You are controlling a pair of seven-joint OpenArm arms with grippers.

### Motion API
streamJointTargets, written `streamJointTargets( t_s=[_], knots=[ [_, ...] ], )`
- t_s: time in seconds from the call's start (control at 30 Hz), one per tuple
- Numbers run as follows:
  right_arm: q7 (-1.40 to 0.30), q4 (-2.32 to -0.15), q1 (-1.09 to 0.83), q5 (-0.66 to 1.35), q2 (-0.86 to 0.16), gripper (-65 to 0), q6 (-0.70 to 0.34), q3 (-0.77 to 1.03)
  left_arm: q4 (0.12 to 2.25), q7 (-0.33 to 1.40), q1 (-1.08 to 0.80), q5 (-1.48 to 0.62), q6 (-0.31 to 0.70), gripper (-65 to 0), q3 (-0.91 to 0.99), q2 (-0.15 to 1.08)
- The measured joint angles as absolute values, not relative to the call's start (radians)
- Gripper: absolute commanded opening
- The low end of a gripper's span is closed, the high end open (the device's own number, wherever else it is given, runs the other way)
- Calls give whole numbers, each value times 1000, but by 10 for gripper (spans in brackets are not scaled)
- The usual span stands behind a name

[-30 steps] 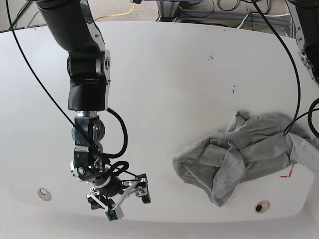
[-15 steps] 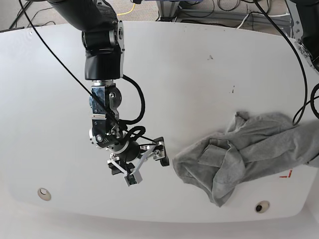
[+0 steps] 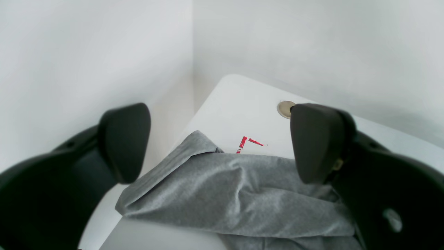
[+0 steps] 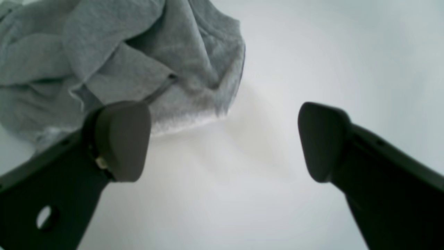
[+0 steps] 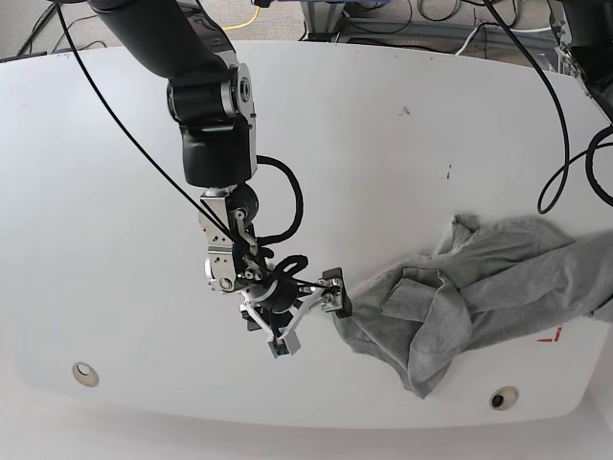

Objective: Layout the t-shirt on the table in an organized manner, then fold the t-shirt properly

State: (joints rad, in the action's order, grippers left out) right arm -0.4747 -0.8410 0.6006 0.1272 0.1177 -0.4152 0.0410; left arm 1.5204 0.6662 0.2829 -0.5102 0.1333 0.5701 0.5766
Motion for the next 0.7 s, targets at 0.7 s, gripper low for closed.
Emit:
streamJointTargets(
  t_s=[0.7],
  knots=[
    [-340, -613, 655, 116, 102, -162, -453, 32, 1766, 673, 146, -517, 136, -57, 571, 546]
  ],
)
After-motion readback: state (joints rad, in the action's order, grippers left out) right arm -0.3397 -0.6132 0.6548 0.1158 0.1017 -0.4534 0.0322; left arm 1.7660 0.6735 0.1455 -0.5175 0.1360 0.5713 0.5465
